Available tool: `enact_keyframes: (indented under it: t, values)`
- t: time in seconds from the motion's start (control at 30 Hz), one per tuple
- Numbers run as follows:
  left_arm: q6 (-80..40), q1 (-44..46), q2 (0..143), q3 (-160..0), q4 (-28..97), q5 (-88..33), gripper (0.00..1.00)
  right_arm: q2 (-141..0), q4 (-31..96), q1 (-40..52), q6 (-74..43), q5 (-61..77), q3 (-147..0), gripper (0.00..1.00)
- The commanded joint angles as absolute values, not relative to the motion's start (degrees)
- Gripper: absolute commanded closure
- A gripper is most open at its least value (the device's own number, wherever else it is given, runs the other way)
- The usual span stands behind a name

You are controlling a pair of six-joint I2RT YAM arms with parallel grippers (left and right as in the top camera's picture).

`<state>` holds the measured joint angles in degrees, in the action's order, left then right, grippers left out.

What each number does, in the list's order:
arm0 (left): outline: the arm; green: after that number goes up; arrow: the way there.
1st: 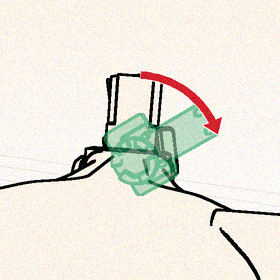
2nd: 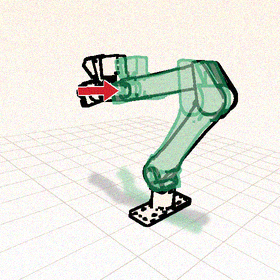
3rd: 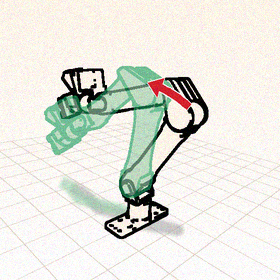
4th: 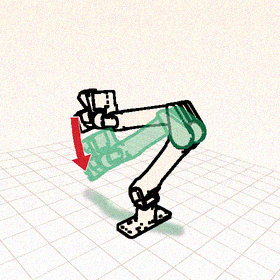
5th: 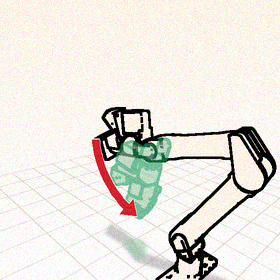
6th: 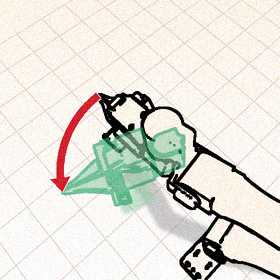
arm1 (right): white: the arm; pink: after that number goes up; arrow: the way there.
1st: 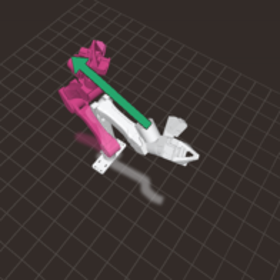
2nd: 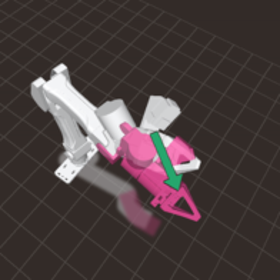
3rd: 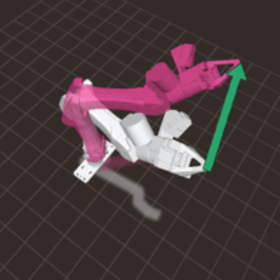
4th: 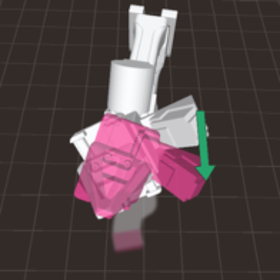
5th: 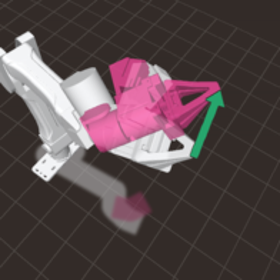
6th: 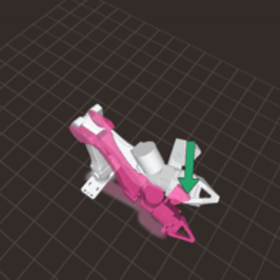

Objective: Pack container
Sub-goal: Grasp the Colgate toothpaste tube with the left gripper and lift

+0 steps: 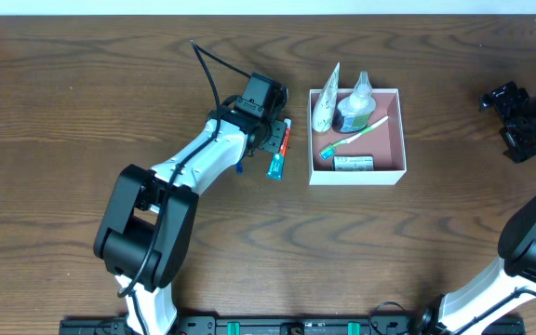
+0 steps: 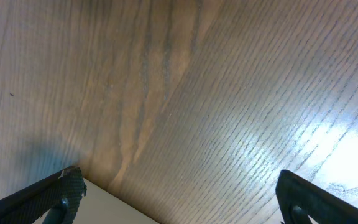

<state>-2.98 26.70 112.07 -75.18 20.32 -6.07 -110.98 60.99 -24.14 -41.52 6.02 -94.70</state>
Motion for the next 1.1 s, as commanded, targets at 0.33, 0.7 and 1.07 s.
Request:
enact_keyframes:
  t: [0.33, 0.7, 1.07]
  values:
    - [-3.5, 28.9, 115.8, -75.1, 20.1, -6.9, 0.67, -111.0, 61.1, -24.1, -42.2, 6.0, -94.7, 0.01]
    - [-3.5, 31.3, 116.3, -75.1, 18.7, -6.8, 0.67, -111.0, 61.1, -24.1, -42.2, 6.0, -94.7, 0.01]
    - [-3.5, 31.3, 119.2, -75.1, 18.9, -5.4, 0.67, -111.0, 61.1, -24.1, -42.2, 6.0, -94.7, 0.01]
